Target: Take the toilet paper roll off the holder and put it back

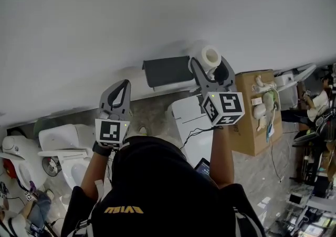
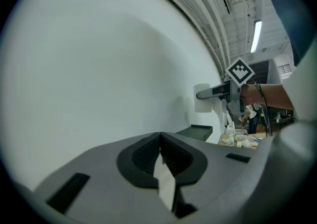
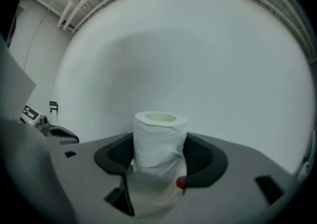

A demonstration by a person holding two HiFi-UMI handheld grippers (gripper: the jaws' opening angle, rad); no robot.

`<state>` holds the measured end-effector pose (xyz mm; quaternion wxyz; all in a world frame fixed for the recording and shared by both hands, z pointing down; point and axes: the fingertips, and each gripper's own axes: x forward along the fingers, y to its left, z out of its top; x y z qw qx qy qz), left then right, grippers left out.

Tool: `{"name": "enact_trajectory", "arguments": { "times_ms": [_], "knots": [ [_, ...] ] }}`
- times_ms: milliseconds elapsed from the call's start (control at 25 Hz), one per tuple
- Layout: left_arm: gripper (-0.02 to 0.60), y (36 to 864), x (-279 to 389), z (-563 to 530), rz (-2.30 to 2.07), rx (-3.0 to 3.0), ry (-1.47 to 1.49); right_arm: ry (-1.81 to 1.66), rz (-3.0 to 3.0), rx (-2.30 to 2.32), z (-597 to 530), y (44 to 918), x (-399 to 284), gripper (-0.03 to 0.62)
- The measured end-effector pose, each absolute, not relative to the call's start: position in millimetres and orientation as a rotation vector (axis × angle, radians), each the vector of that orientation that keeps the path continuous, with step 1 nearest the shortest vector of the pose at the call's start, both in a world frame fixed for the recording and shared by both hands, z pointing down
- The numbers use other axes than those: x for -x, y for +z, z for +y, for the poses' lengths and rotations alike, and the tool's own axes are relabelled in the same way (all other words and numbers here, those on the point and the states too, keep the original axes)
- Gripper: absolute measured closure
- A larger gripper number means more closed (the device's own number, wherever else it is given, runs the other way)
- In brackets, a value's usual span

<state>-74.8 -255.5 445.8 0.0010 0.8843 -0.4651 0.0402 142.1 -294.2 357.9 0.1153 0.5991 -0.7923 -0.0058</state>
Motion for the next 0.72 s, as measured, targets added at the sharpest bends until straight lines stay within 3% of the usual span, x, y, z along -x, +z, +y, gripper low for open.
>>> {"name": "enact_trajectory", "arguments": {
  "times_ms": [720],
  "knots": [
    [0.571, 444.7, 73.2, -254.4, -1.492, -2.760, 0.138, 0.037, -2.414, -1.601, -304.0, 400.4, -99.1, 0.304]
  ]
}}
